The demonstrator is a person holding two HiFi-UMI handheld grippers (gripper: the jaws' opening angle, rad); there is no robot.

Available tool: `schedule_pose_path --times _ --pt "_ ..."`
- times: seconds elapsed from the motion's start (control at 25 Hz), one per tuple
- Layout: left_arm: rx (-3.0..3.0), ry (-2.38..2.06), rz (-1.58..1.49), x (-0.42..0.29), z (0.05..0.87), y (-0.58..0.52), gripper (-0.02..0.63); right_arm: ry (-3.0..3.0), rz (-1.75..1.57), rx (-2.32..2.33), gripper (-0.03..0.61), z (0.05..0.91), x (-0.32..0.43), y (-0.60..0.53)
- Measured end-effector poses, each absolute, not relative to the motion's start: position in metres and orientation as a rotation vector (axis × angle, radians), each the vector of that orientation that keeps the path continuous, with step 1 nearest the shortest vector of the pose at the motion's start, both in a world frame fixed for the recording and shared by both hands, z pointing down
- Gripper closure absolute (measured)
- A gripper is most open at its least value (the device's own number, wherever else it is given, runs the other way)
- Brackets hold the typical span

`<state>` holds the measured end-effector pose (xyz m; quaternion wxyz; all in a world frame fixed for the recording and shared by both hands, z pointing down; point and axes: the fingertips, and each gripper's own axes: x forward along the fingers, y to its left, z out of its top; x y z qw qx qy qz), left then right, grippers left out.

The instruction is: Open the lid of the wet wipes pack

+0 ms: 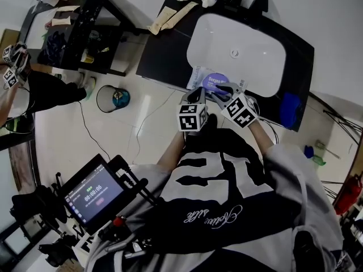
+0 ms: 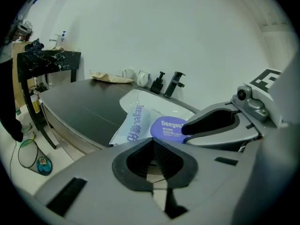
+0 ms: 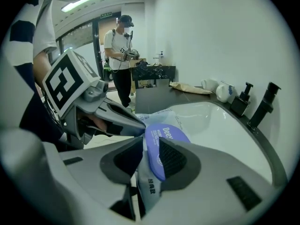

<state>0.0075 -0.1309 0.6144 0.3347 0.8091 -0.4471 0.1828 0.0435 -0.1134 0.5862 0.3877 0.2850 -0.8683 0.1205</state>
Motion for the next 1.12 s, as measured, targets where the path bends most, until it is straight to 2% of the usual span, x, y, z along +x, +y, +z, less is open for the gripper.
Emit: schedule_pose_path --times 0.64,1.12 --pt "2.105 -1.154 0.456 0.008 0.615 -0.130 0.615 -1.994 -0.088 0.500 0.482 0.601 0.034 -0.115" --pt "2.120 -1.157 0.448 0.008 0.617 -0.132 0.615 -2.133 0.263 0.567 0.482 0.593 0.037 -0.124"
